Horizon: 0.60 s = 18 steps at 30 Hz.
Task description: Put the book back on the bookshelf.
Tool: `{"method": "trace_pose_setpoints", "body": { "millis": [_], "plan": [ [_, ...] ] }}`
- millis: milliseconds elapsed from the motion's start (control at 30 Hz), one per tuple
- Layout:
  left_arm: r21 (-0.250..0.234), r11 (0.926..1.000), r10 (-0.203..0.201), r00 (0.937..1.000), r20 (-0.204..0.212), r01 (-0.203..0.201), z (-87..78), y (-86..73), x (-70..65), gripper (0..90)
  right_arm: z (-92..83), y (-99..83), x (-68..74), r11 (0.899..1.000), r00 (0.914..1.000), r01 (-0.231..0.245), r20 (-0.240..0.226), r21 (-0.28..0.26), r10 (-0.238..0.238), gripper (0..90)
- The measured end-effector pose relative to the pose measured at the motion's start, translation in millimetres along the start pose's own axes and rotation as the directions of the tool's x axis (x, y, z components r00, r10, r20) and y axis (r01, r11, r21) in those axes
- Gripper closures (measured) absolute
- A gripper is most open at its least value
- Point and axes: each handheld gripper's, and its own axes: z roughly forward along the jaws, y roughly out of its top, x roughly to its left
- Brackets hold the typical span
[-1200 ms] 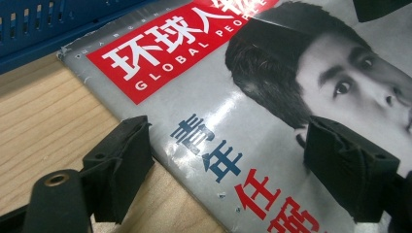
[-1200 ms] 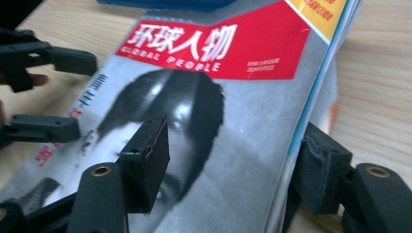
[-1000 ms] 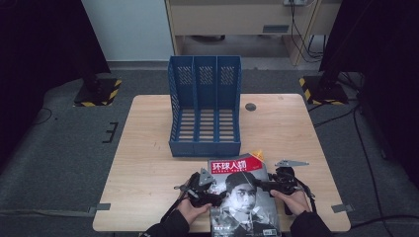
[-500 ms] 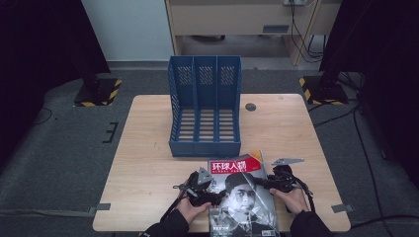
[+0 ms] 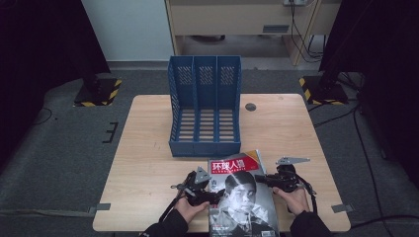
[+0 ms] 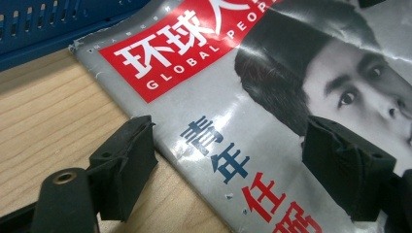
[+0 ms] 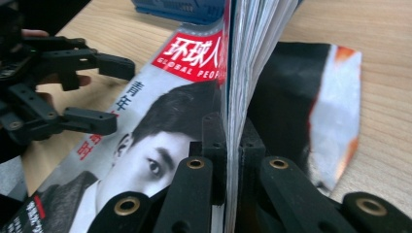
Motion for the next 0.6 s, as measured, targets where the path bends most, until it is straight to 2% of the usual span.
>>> {"method": "trace_pose_setpoints", "body": {
  "millis": [200, 367, 600],
  "plan": [
    [-0.010, 0.9998, -0.015, 0.9999, 0.007, 0.015, -1.7, -0.7, 2.2, 17.7, -9.0, 0.9, 5.4, 0.999, 0.9992, 0.013, -0.038, -0.043, -0.014, 86.7],
    [-0.015, 0.9996, -0.025, 0.9995, 0.020, 0.026, -2.0, -0.9, 3.5, 17.2, -18.3, 1.6, 8.1, 0.995, 0.9960, 0.047, -0.072, -0.088, -0.054, 86.8],
    [-0.035, 0.9991, -0.023, 0.9960, 0.087, 0.026, -1.6, -0.6, 3.3, 13.8, -23.9, 3.9, 10.8, 0.987, 0.9899, 0.079, -0.106, -0.142, -0.094, 86.8]
  ]
}}
